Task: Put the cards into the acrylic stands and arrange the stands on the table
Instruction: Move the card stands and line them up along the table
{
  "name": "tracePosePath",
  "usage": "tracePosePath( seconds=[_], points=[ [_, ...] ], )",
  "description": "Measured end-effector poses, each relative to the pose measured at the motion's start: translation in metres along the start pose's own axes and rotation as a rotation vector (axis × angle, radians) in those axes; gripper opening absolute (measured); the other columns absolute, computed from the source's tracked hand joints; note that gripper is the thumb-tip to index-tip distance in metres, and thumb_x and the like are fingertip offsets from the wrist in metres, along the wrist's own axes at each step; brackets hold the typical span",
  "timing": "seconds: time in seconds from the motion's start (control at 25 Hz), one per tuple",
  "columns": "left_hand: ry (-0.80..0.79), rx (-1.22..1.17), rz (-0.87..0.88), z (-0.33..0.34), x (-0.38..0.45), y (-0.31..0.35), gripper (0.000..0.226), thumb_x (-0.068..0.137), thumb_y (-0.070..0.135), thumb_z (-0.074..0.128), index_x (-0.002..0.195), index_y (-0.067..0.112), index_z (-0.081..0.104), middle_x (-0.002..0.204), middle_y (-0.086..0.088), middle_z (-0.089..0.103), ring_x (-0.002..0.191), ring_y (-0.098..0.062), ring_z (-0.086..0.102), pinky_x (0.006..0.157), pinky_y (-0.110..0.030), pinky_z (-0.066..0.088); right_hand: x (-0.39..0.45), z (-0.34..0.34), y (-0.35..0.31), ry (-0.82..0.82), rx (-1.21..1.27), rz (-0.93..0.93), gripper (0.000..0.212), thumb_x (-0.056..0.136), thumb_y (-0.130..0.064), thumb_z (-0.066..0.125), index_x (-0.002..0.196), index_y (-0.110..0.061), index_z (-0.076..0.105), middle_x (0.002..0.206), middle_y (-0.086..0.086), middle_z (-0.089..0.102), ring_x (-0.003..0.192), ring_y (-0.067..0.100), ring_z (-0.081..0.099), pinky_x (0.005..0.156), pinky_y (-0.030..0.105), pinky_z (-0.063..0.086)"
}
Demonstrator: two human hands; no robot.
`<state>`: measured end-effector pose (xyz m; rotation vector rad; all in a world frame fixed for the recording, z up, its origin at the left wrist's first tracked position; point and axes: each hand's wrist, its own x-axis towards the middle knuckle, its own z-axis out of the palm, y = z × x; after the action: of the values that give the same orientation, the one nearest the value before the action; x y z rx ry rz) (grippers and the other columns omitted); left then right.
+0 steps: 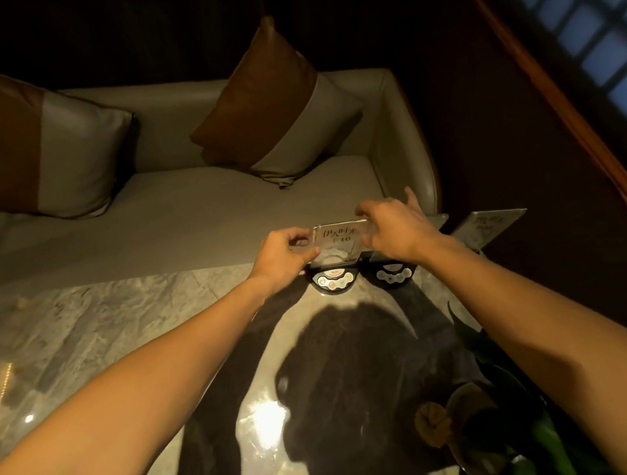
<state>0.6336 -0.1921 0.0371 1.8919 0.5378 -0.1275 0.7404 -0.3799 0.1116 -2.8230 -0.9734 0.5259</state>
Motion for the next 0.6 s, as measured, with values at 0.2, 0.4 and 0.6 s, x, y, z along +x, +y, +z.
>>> tracePosePath(
  seconds=[0.2, 0.4, 0.6],
  points=[
    [0.0, 0.083, 0.026, -0.042, -0.043, 0.028, 0.073, 0.084, 0.04, 0.079, 0.147, 0.018, 0.049, 0.147, -0.003, 0.055, 0.132, -0.02, 0.053, 0.095, -0.023, 0.051, -0.022, -0.017, -0.042, 0.031, 0.137, -0.08, 0.069, 0.088, -0.05, 0.064, 0.149, -0.023, 0.044, 0.15, 0.007, 0.051, 0.137, 0.03, 0.046, 0.113, 0.049, 0.038],
    [0.144, 0.072, 0.091, -0.107, -0.123, 0.037, 0.116, 0.07, 0.057, 0.084, 0.16, 0.037, 0.014, 0.166, 0.005, 0.026, 0.152, -0.019, 0.026, 0.119, -0.042, 0.032, -0.065, -0.024, -0.113, 0.043, 0.254, -0.165, 0.081, 0.09, -0.059, 0.059, 0.158, -0.027, 0.029, 0.166, 0.002, 0.027, 0.152, 0.021, 0.025, 0.119, 0.041, 0.028],
    [0.238, 0.065, 0.077, -0.177, -0.238, 0.001, 0.115, 0.057, 0.075, 0.08, 0.154, 0.051, 0.021, 0.168, 0.007, 0.02, 0.157, -0.017, 0.007, 0.123, -0.053, 0.022, -0.126, -0.001, -0.209, -0.057, 0.472, -0.186, 0.108, 0.077, -0.066, 0.071, 0.159, -0.042, 0.006, 0.171, -0.005, 0.0, 0.156, 0.019, 0.006, 0.121, 0.047, 0.02]
  ],
)
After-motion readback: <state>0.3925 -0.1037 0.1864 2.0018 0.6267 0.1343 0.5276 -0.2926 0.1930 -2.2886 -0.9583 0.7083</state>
